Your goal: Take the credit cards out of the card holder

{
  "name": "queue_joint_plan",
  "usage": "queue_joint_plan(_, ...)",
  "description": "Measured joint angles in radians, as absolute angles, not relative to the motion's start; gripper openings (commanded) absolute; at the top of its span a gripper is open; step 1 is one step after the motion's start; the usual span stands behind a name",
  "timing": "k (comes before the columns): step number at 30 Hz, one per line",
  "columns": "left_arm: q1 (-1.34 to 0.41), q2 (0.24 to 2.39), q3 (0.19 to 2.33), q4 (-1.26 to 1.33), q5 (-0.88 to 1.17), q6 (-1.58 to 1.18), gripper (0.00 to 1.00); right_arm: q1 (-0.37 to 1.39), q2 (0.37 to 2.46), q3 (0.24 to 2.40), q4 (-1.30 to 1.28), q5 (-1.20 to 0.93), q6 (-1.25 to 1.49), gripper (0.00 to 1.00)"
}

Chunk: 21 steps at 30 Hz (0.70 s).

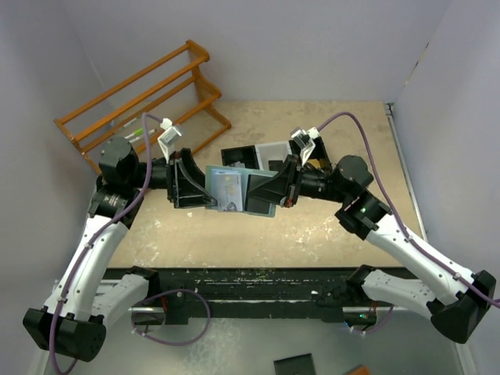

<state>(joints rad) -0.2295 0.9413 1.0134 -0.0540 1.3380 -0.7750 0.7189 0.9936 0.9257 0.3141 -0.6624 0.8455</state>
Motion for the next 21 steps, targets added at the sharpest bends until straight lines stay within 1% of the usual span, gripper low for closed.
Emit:
queue_joint_plan(5, -0.229, 0.91, 0.919, -0.016, 1.322, -0.796, 0.68, 0.719, 1.003, 0.929, 0.32, -0.661, 0.854, 0.0)
queue_joint_plan(8, -0.229, 0.905, 0.887, 0.017, 1.313, -0.822, 0.63, 0.719, 1.026, 0.929, 0.347, -0.661, 0.867, 0.0)
queue_joint_plan(16, -0.229, 0.899, 0.868, 0.127, 1.305, -0.897, 0.38, 0.719, 1.066, 0.929, 0.377, -0.649, 0.891, 0.0)
queue_joint_plan(18, -0.229, 0.899, 0.868, 0.139, 1.305, -0.903, 0.29, 0.719, 1.065, 0.929, 0.377, -0.649, 0.892, 0.0)
queue_joint_plan(19, -0.229, 0.899, 0.868, 0.143, 1.305, -0.906, 0.22, 0.719, 1.062, 0.928, 0.377, -0.649, 0.893, 0.0)
queue_joint_plan(21, -0.229, 0.898, 0.868, 0.146, 1.305, -0.907, 0.13, 0.719, 1.056, 0.925, 0.377, -0.65, 0.896, 0.0)
